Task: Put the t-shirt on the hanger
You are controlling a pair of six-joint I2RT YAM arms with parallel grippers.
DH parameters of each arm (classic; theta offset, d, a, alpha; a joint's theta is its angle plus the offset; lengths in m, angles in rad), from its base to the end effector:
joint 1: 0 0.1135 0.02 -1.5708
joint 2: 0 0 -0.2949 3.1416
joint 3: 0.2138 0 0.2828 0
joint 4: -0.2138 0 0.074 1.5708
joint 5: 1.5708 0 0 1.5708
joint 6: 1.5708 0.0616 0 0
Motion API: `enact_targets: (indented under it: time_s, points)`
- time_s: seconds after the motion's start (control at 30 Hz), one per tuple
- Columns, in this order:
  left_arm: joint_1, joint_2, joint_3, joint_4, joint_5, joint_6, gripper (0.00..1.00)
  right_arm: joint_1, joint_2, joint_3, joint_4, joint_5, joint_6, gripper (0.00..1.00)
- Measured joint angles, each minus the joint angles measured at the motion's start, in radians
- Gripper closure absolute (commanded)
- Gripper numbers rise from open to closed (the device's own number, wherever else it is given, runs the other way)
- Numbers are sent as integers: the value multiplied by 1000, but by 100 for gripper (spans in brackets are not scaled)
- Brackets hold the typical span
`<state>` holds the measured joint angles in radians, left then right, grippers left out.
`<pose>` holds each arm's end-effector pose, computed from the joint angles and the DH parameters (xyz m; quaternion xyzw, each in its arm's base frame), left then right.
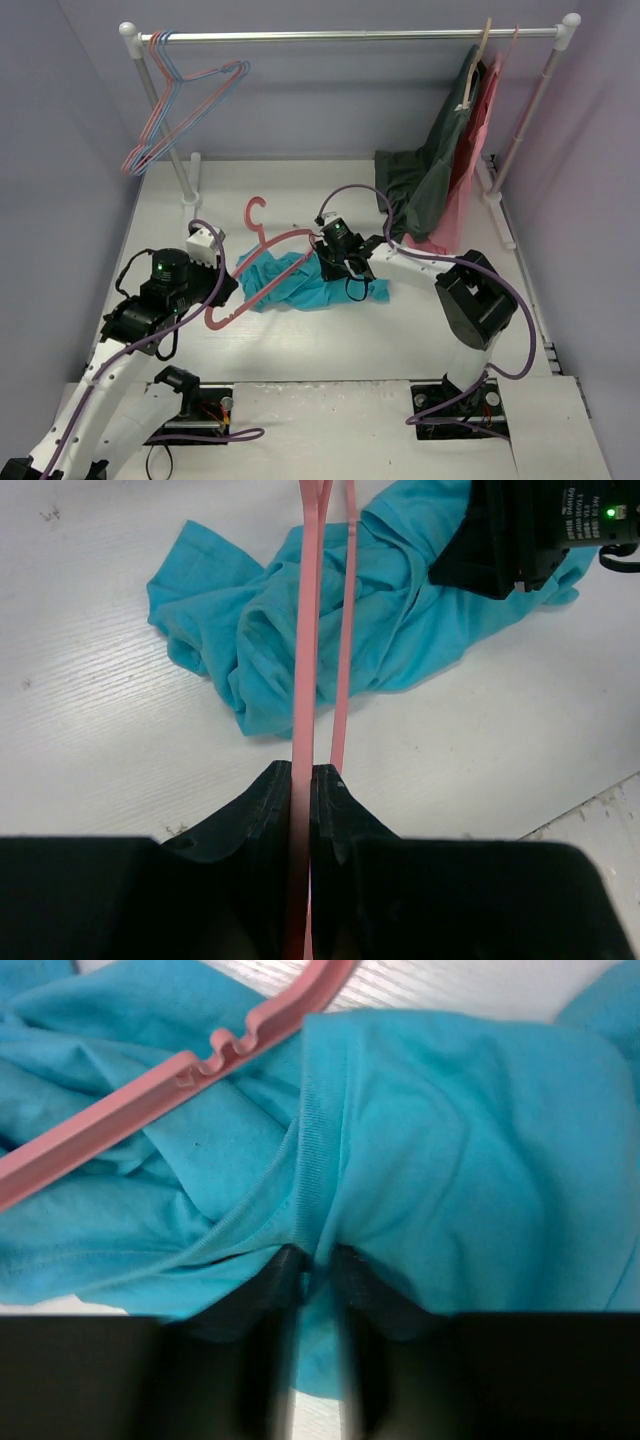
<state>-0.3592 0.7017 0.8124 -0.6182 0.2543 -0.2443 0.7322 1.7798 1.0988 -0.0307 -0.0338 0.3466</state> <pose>0.1627 -0.0776 0.3291 0.1133 0.8499 -0.2538 0.4477 0.3231 0.2932 0.1861 -0.1811 0.8908 0.2271 0.3494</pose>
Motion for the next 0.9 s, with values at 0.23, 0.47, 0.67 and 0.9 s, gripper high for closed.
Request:
enact_targets:
  time_s: [0.23,0.47,0.67,0.9]
  points:
    - [-1,24,-68,66,-31,-21,100,0,-64,-91,20,60,21,94]
    - [-2,53,-91,123,-51,-29,100,4,-215,-177,-8,93,47,84]
    - [-6,66,-89,150,-62,-29,100,18,-227,-186,-62,130,56,74]
    - [-6,69,-18,125,-65,-27,100,29,-199,-16,-123,163,-14,71]
